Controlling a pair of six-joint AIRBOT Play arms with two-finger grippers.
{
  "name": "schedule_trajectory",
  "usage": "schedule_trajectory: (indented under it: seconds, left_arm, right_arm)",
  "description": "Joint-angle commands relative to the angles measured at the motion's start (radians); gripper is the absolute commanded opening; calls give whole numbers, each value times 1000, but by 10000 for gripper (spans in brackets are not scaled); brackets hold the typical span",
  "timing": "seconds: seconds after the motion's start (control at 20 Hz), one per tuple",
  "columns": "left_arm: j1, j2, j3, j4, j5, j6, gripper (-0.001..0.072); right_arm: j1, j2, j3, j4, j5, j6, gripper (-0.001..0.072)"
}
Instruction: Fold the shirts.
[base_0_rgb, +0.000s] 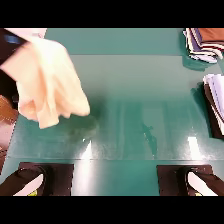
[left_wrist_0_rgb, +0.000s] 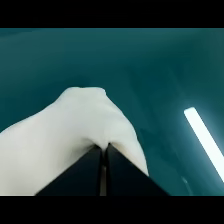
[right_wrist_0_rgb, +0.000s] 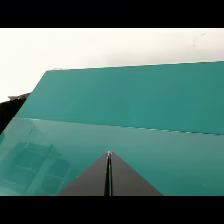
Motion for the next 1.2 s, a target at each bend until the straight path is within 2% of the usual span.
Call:
schedule_trajectory:
  seconds: [0.0, 0.15, 0.2, 0.25, 0.3, 0.45, 0.55, 0.65, 0.8, 0.9, 1.0, 1.15]
  left_arm:
    - [-274, -158, 5, 47, -41, 6, 24]
    - [-514, -317, 5, 46, -39, 10, 28]
    - [-571, -361, 5, 42, -14, 36, 44]
    - [-620, -403, 5, 29, 21, 70, 346]
    - [-652, -433, 5, 19, 60, 85, 611]
    - [-653, -455, 6, 89, 146, 87, 625]
    - [-574, -444, 7, 213, 156, 72, 625]
    - [-448, -448, 0, 240, 152, 51, 625]
    - [-259, -473, -58, 165, 167, 25, 626]
    - [-167, -504, -120, 49, 174, 37, 626]
    - [-123, -547, -188, -59, 192, 82, 626]
    - [-129, -622, -251, -133, 209, 134, 626]
  right_arm:
    - [1, 0, 3, 0, 0, 1, 17]
    - [0, 2, 3, 0, 0, 1, 17]
    - [0, 2, 3, 0, 0, 1, 17]
    - [0, 2, 3, 0, 0, 1, 17]
    - [0, 2, 3, -1, 0, 1, 18]
    - [0, 2, 3, -3, 0, 0, 17]
    - [0, 2, 3, -3, 0, 0, 17]
    - [0, 2, 3, -3, 2, 0, 17]
    - [0, 2, 2, -3, 14, 0, 17]
    - [0, 2, 2, -3, 17, 0, 17]
    - [0, 2, 2, -3, 17, 0, 17]
    - [0, 2, 2, -3, 22, 0, 17]
